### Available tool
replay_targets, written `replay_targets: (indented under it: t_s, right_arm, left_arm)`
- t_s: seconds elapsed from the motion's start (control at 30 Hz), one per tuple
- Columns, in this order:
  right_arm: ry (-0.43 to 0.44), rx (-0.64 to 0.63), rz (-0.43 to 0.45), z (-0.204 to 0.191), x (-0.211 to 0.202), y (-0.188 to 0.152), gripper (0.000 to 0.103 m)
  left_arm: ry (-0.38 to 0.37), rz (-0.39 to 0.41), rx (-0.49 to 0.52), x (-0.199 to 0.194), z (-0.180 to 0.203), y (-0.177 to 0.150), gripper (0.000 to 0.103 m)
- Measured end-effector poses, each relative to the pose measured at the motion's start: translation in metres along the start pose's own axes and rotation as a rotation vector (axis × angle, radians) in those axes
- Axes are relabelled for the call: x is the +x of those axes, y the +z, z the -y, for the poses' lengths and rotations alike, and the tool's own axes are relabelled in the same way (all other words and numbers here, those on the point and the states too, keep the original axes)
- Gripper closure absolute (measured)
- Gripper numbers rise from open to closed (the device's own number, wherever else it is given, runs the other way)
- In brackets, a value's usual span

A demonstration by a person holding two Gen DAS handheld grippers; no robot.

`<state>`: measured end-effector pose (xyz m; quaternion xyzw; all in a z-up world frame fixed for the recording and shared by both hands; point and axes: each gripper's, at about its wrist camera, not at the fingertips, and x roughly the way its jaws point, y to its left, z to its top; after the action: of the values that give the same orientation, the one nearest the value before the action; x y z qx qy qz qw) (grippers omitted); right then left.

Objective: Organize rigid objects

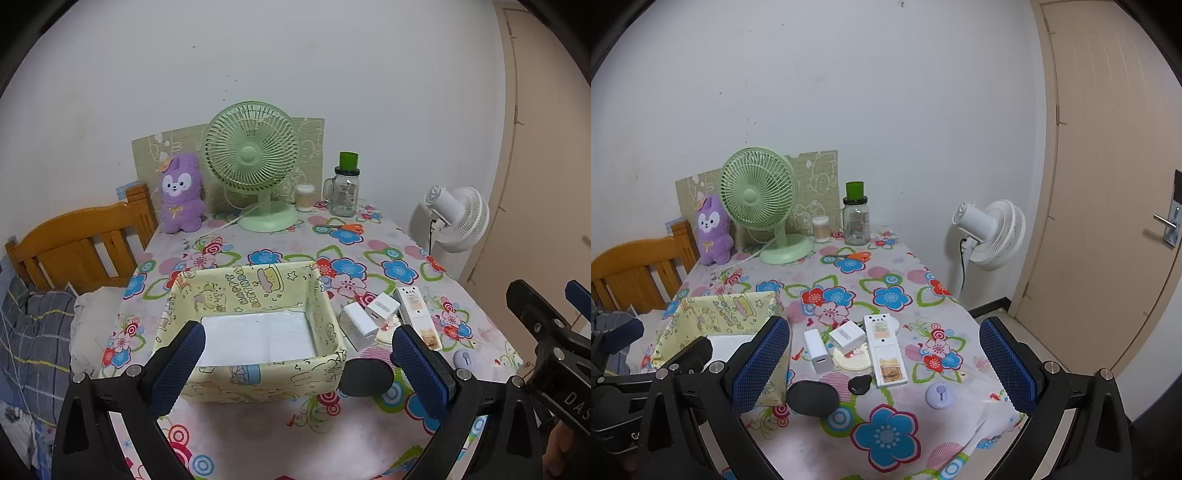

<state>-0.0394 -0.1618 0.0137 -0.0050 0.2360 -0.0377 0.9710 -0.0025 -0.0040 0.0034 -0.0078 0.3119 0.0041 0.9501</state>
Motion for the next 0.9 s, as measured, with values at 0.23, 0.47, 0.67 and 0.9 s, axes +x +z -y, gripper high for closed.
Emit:
replay_targets:
  t_s: [0.23, 0.47, 0.67, 0.9]
  right_arm:
    - [0.000, -0.001, -0.006, 0.0017, 0.0025, 0.0008, 0.000]
    - [0.006, -0.005, -0.013, 0.0038, 0.0032, 0.0015, 0.000]
    - [0.004, -0.005, -0.013, 0.0032, 0.0024, 0.0023, 0.000]
    - [0.006, 0.004, -0.005, 0.0030, 0.0008, 0.0031, 0.000]
  left_arm:
    - [-0.005, -0.007, 0.007, 0.0012, 0.0033, 0.0016, 0.001]
    - [0.000, -0.013, 0.004, 0.0021, 0.0031, 0.0011, 0.001]
    - [-0.003, -0.015, 0.005, 0.0022, 0.0034, 0.0007, 0.001]
    - [-0.012, -0.007, 0.000, -0.0008, 0.0033, 0.0003, 0.001]
